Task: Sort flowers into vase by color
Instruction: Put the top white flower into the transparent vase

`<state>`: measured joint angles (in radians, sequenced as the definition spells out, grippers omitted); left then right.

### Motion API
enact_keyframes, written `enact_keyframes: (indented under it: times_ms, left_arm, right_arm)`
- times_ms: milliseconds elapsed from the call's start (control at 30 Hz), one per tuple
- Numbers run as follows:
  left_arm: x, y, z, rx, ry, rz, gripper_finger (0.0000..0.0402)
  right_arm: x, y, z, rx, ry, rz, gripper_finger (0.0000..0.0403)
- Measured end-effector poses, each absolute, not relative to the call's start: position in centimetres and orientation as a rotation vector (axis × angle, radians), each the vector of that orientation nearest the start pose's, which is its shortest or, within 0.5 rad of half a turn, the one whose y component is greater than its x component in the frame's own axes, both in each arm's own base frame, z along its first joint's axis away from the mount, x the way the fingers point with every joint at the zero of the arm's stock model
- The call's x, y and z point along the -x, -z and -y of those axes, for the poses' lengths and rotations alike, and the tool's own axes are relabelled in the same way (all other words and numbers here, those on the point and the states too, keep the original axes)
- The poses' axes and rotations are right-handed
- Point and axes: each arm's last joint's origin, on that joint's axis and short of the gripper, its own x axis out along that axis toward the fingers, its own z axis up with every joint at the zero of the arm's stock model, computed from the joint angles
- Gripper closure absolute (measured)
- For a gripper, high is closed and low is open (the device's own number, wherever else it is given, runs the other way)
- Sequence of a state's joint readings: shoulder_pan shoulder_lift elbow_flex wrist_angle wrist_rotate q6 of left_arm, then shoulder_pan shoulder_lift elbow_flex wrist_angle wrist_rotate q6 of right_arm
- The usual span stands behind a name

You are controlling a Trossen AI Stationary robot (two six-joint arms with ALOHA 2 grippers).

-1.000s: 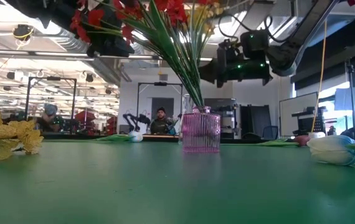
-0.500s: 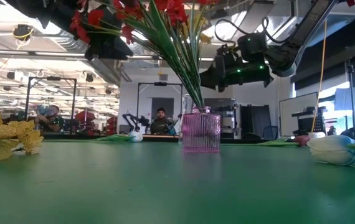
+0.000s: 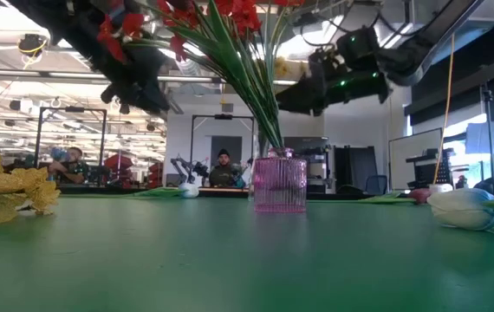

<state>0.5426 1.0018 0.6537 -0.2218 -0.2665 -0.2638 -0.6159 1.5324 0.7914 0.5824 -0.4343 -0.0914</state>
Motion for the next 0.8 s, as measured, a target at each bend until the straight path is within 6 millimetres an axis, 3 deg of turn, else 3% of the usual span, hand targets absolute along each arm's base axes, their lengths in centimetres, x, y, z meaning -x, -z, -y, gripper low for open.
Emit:
enact_keyframes:
  times_ms: [267,467,800]
  left_arm:
    - [-18.6,-20.7,-13.9,0.365,-0.871,-0.691,0.0261]
    - [-17.7,-17.9,-15.8,0.458,-0.873,-0.861,0.0261]
    - [-17.3,-15.5,-16.6,0.497,-0.833,-1.017,0.0258]
  right_arm:
    - [-24.5,-27.1,15.7,0.03,0.129,-0.141,0.0122]
    - [-22.0,-30.0,13.9,0.05,0.127,-0.11,0.0122]
    - [-20.7,-31.3,13.0,0.061,0.112,-0.091,0.0123]
